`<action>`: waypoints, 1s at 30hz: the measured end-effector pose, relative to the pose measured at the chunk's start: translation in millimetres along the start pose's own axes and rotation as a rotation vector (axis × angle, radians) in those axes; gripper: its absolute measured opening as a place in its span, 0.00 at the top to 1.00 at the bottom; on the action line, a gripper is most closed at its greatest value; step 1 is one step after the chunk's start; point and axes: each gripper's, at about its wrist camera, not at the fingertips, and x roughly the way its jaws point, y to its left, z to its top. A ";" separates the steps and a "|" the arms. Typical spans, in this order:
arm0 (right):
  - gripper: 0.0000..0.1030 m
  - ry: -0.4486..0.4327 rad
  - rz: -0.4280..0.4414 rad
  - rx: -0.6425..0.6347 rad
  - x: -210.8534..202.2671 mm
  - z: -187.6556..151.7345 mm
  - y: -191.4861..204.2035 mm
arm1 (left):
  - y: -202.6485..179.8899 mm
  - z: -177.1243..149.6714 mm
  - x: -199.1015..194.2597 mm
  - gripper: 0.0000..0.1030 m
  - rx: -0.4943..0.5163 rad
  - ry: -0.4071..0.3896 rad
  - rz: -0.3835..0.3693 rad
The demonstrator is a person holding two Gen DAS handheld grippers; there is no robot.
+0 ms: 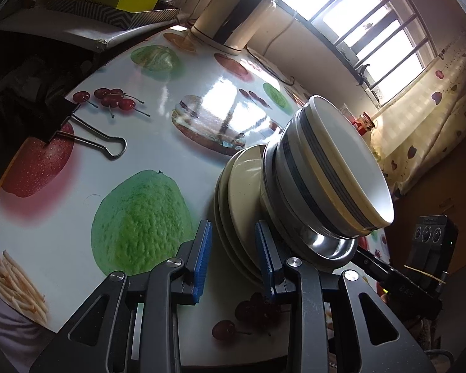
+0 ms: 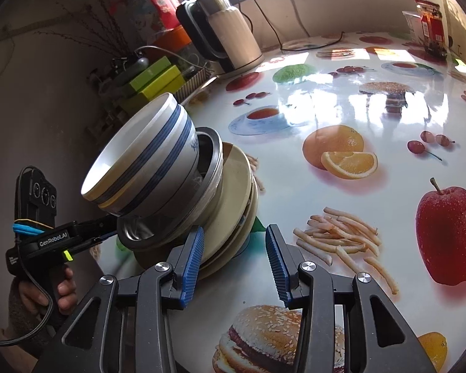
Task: Organize plates and bowls
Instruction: 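Set the bowl stack down on top of the cream plates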
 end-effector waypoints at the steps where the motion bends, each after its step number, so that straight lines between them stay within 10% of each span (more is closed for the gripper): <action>1: 0.60 0.005 0.005 0.006 1.2 -0.6 -0.4 | -0.8 0.5 1.9 0.71 0.001 0.006 -0.002; 30: 0.72 0.006 0.036 0.025 18.3 20.3 -7.0 | -14.5 20.3 28.1 0.71 0.053 0.017 0.012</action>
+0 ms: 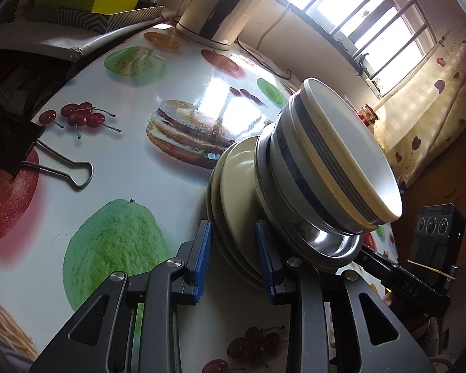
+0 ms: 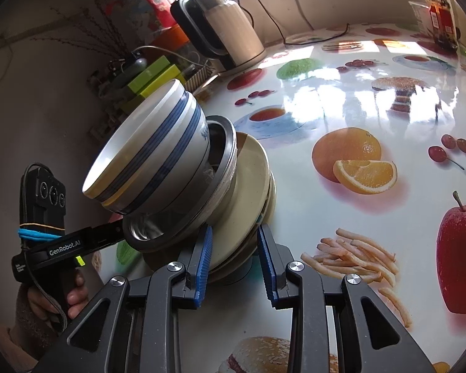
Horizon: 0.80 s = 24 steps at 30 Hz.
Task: Organize plates and bowls
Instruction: 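Set the bowl stack down on top of the cream plates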
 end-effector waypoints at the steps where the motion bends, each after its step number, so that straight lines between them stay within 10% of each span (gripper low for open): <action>1: 0.72 -0.001 -0.001 0.000 0.6 1.4 -0.8 | -0.7 1.8 1.3 0.71 0.002 0.001 0.002; 24: 0.72 -0.015 -0.021 0.009 9.3 22.7 -11.1 | -7.9 19.7 16.4 0.71 0.025 0.003 0.009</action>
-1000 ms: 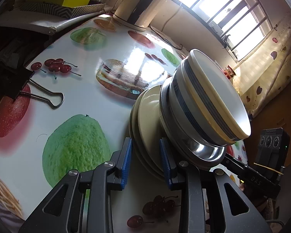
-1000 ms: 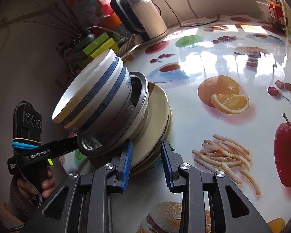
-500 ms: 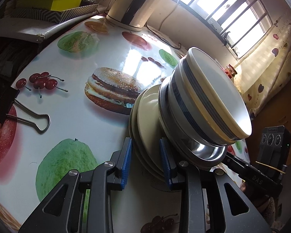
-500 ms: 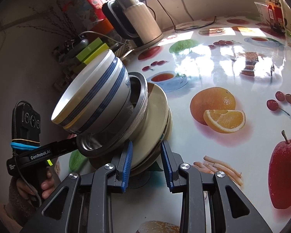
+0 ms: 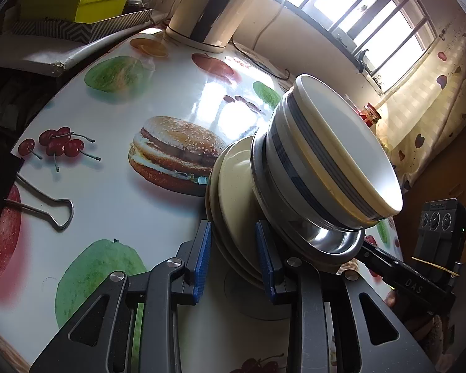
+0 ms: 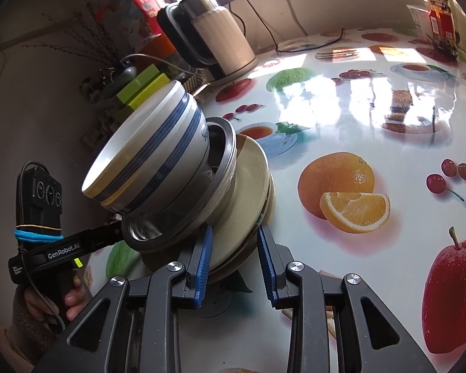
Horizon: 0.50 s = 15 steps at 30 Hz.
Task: Organize plates and bowls
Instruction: 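Set the bowl stack down on top of the cream plates, then open both grippers and pull them back from the stack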
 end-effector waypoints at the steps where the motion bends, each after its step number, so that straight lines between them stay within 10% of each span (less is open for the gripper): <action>1: 0.72 0.000 0.000 0.001 -0.1 0.0 0.0 | 0.5 -0.1 0.0 0.71 -0.005 0.001 -0.003; 15: 0.65 -0.022 -0.036 -0.047 -14.1 -7.8 13.7 | -4.7 -9.3 -20.2 0.71 0.031 -0.018 0.062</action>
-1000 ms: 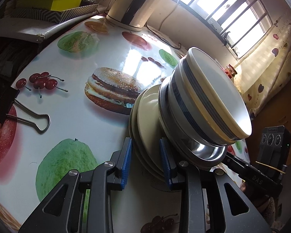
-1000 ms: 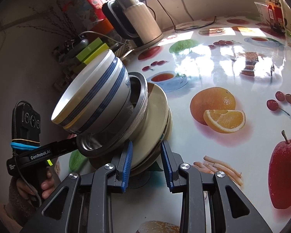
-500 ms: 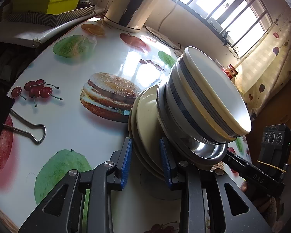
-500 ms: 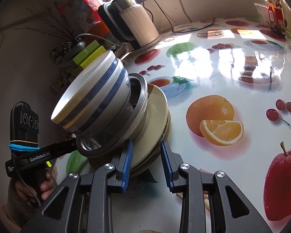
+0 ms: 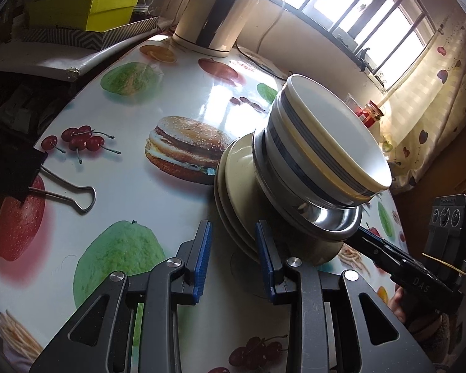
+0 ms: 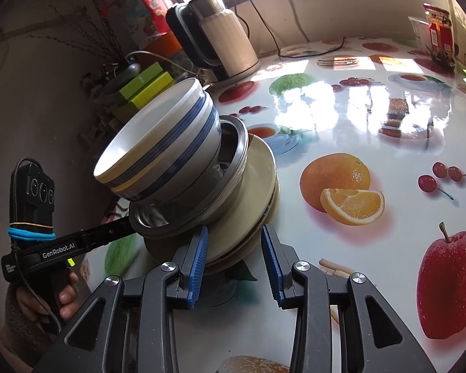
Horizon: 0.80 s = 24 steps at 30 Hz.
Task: Organize plates and bowls
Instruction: 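Open both grippers and pull them back from the stack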
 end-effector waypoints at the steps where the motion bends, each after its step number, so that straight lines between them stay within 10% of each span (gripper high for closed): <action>1: 0.64 -0.006 -0.005 -0.006 -2.9 -1.1 1.9 | -1.4 -1.7 -2.9 0.71 0.008 -0.007 0.019; 24: 0.37 -0.021 -0.272 -0.123 -20.6 -35.1 44.5 | -24.2 -43.7 -22.5 0.66 0.123 -0.054 0.319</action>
